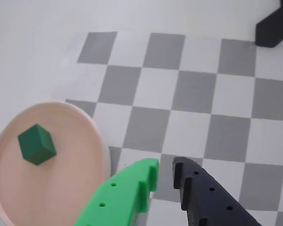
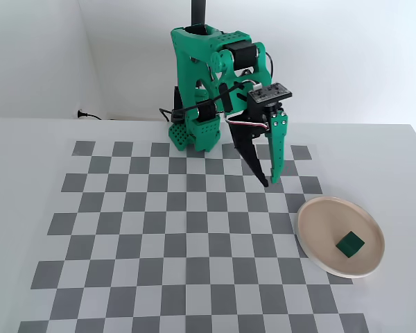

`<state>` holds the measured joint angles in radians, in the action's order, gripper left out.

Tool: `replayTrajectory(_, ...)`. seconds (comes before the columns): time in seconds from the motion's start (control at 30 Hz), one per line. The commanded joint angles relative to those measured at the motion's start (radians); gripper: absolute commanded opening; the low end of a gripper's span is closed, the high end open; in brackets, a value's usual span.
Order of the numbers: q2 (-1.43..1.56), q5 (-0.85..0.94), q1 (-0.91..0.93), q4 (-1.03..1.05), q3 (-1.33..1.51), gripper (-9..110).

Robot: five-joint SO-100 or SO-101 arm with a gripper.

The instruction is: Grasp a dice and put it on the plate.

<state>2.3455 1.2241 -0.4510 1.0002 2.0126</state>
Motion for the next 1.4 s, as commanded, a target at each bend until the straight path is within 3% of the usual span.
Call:
replayTrajectory(0.0, 0.15, -0.021, 0.067, -0.041, 0.064, -4)
replayTrajectory(0.83, 0.87, -0.181, 0.437, -0.132, 0.815, -4)
replayTrajectory(1.07, 0.992, -0.313, 0.474, -0.176, 0.959, -4)
replayTrajectory(1.23, 0.989, -0.635, 0.502, -0.324, 1.08, -4)
replayTrajectory(1.37, 0.988, -0.634, 0.532, -0.199, 1.081, -4)
